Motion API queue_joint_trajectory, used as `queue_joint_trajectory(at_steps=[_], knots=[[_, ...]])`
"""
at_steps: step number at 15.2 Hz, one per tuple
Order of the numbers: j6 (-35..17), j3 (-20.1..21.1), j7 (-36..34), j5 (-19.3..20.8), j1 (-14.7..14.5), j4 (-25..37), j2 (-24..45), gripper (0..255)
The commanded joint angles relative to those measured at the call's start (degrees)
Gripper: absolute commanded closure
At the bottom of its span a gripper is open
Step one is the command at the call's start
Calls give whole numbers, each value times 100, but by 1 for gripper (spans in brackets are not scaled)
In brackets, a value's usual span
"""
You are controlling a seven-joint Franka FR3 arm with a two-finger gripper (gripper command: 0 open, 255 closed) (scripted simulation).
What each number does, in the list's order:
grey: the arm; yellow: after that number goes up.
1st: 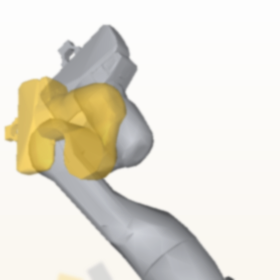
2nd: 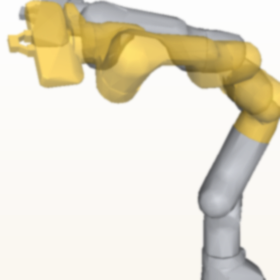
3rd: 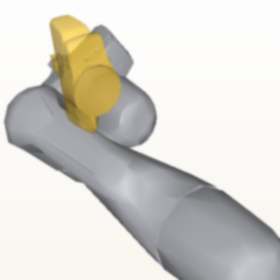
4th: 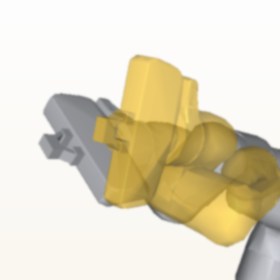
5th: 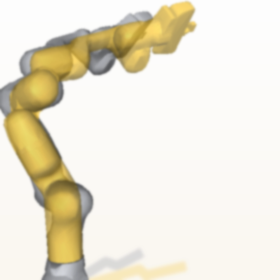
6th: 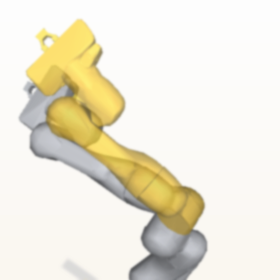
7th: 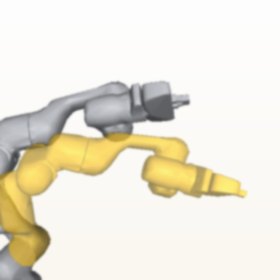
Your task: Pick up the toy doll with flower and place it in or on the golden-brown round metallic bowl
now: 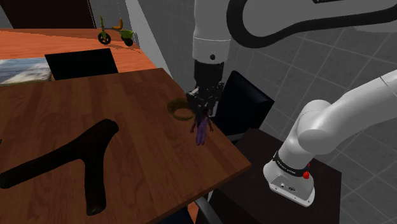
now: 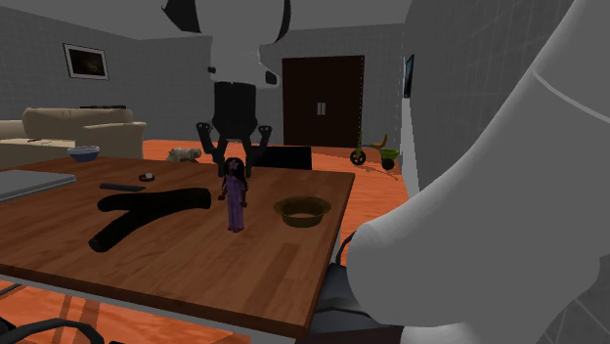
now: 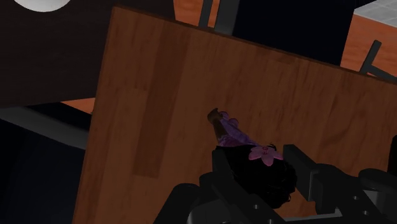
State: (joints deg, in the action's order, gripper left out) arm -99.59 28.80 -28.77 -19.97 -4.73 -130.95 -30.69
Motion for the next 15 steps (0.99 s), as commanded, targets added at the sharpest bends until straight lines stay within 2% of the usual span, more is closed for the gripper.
queue_joint_trajectory(at_steps=[1, 5, 15], knots=[[151, -28, -23, 21, 6, 143, -7, 255], [430, -85, -59, 65, 23, 426, -2, 255], [636, -697, 797, 828, 650, 1581, 1177, 255]])
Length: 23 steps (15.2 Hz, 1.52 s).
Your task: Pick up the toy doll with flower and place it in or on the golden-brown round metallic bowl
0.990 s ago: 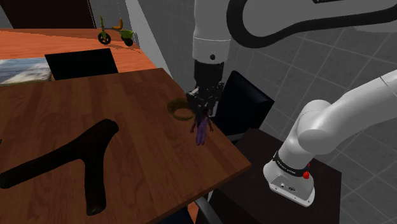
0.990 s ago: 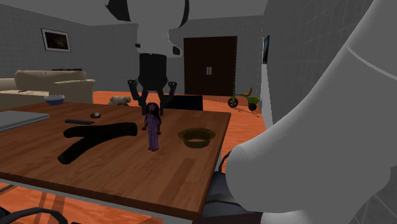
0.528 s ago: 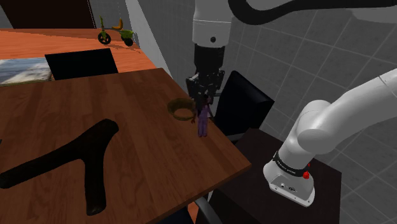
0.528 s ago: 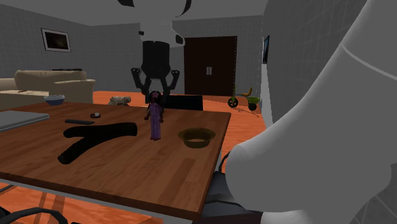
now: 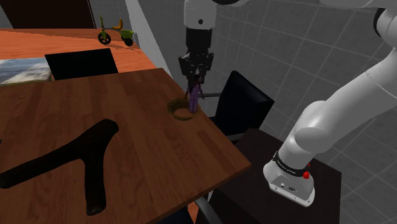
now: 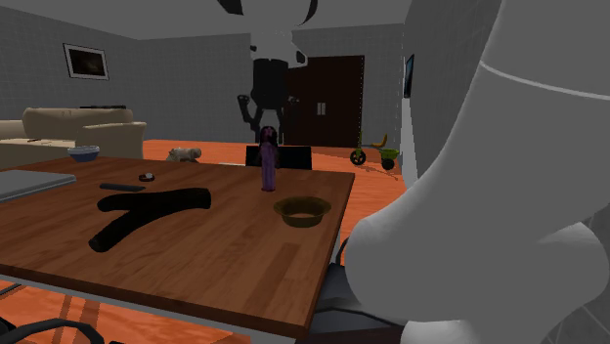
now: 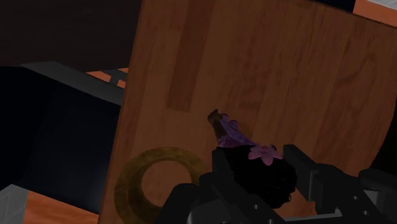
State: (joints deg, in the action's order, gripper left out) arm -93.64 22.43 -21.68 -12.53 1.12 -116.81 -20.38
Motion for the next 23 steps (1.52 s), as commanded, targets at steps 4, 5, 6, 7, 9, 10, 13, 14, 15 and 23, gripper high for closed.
queue_joint_trajectory(at_steps=[4, 5, 6, 7, 9, 10, 13, 14, 15, 23], knots=[[183, -242, 364, 357, 273, 821, 727, 255], [227, -283, 428, 422, 320, 1003, 881, 255], [275, -321, 489, 487, 365, 1194, 1040, 255], [326, -359, 549, 550, 407, 1394, 1203, 255], [443, -428, 662, 675, 485, 1821, 1541, 255], [509, -459, 716, 736, 521, 2050, 1717, 255], [377, -473, 753, 751, 534, 1952, 1756, 255], [297, -473, 761, 747, 534, 1860, 1743, 255], [219, -473, 769, 744, 534, 1770, 1732, 255], [-402, -468, 818, 726, 529, 1110, 1693, 255]])
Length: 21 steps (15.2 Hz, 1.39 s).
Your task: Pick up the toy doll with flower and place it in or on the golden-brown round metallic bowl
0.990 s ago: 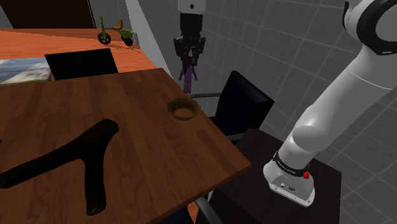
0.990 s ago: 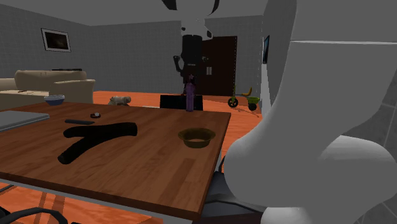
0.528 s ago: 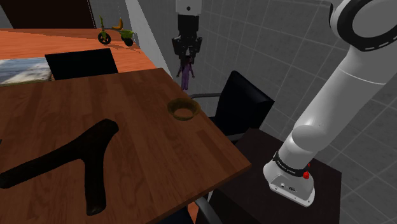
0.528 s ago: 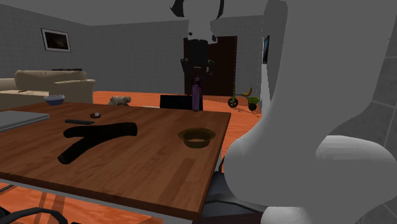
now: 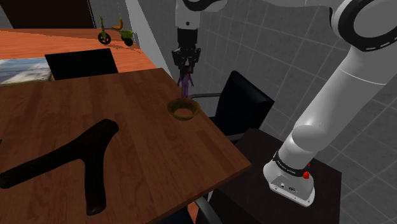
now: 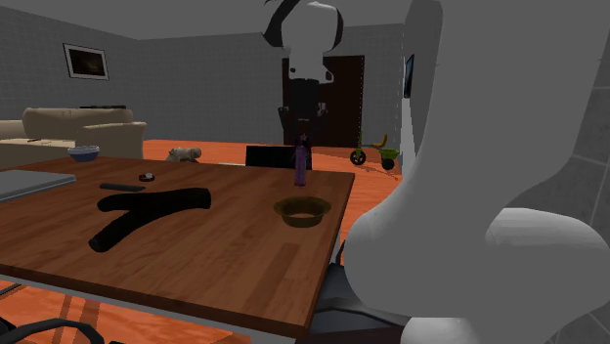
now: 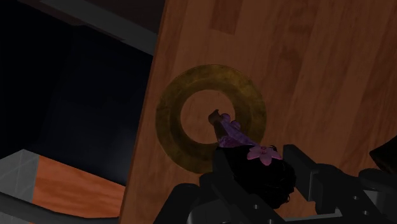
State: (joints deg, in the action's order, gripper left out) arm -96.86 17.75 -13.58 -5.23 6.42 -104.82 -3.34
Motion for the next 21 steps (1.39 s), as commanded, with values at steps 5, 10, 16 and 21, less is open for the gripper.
queue_joint_trajectory(at_steps=[5, 10, 16, 21], knots=[[-463, 8, 29, -6, -6, -452, 8, 255], [-894, 19, 44, 1, -14, -825, 69, 255], [-894, 19, 44, 1, -14, -825, 69, 255], [-894, 19, 44, 1, -14, -825, 69, 0]])
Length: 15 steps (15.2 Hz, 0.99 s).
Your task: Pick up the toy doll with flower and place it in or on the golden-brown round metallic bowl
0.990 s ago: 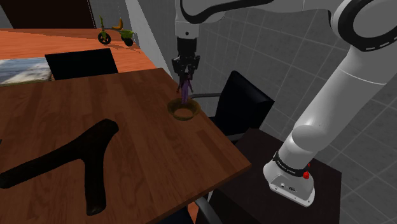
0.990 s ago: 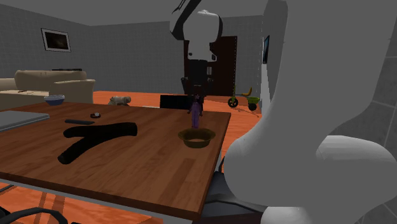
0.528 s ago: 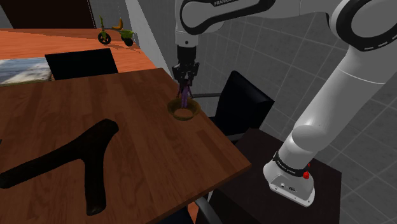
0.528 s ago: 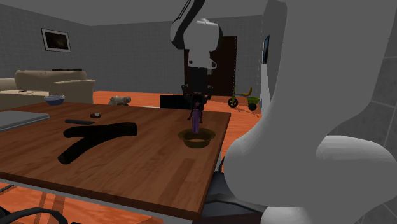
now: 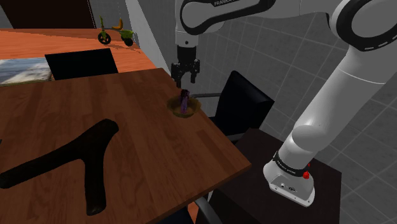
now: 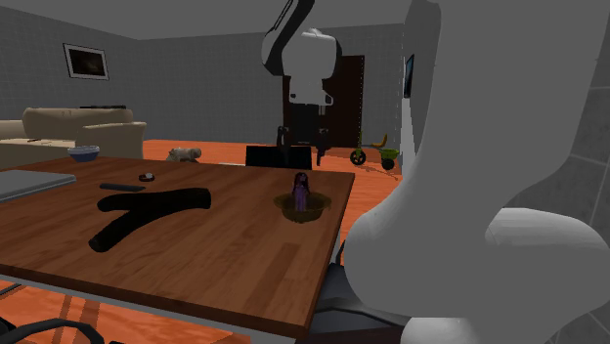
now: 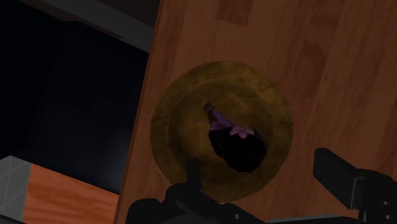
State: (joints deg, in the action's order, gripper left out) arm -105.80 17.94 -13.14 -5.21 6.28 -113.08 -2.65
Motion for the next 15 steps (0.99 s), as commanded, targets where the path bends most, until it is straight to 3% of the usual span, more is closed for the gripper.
queue_joint_trajectory(at_steps=[1, 3, 7, 15], knots=[[0, 0, 0, 0, 0, 0, 0, 0], [0, 0, 0, 0, 0, 0, 0, 0], [729, -30, -12, 20, 27, 726, -2, 0], [727, -30, -12, 20, 27, 725, -2, 0]])
